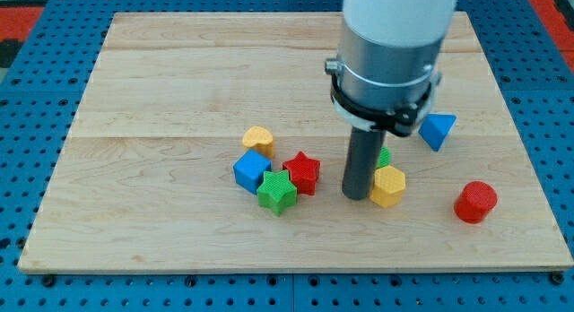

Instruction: Move the yellow hexagon and green circle in diagonal line

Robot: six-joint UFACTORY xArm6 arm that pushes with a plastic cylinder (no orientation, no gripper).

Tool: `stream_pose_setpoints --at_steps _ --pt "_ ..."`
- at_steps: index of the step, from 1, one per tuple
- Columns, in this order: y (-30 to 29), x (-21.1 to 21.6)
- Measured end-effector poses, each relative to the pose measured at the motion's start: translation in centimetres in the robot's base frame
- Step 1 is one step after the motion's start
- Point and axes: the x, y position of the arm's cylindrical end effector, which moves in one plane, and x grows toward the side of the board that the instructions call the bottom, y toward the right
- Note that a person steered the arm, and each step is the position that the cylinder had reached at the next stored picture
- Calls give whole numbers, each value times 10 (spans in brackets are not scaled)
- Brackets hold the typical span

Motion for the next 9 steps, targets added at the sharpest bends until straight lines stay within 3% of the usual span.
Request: stream_pose_setpoints --at_steps 2,5,7,9 --pt "-4 41" --pt "22 -19" --pt "86 -4" --pt "67 -38"
